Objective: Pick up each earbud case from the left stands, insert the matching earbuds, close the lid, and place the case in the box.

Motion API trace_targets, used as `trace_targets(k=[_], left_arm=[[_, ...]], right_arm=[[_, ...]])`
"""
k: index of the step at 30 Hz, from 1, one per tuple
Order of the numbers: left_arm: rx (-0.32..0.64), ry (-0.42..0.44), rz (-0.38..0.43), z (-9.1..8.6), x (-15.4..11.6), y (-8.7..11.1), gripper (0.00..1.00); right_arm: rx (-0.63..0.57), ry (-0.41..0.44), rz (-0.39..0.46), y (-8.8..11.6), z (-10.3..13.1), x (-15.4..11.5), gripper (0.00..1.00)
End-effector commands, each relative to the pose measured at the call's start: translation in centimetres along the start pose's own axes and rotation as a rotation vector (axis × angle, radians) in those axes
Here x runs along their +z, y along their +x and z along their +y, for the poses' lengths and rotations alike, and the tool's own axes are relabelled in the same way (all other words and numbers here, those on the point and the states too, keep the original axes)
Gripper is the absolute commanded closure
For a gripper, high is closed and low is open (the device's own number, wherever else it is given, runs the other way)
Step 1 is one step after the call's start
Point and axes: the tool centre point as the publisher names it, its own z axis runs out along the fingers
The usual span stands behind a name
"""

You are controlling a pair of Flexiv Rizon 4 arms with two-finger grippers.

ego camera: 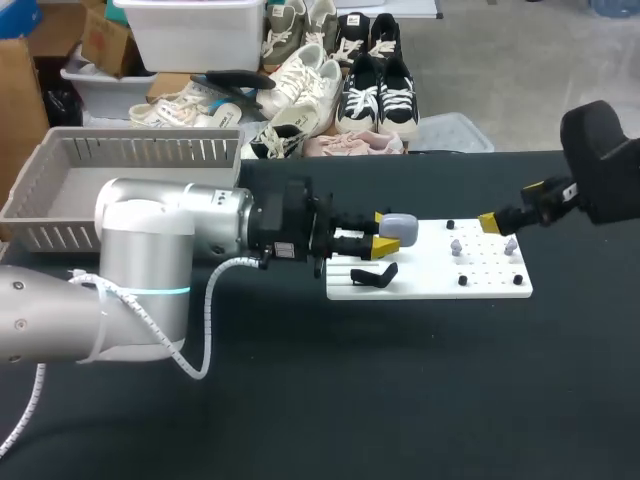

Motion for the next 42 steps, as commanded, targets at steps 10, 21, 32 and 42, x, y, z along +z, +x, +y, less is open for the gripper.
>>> trace_targets(k=[10,21,32,42], left_arm=[[0.021,-0.01,0.009,0.3,-0.1,0.4,1.0],[0.064,-0.026,-0.001,0.2,-0.1,0.4,1.0],[0.08,-0.036,-0.001,0.0,-0.2,0.4,1.0],[0.08,-0.036,-0.001,0.0,-0.2,0.4,1.0]], right_arm=[[-0.039,0.104,0.052,0.4,2.1,1.2,0.0],[-0.048,0.095,0.067,0.5,2.9,1.8,0.0],[-0.047,0.102,0.08,0.6,3.4,2.5,0.0],[-0.03,0.155,0.085,-0.5,4.0,4.6,0.0]])
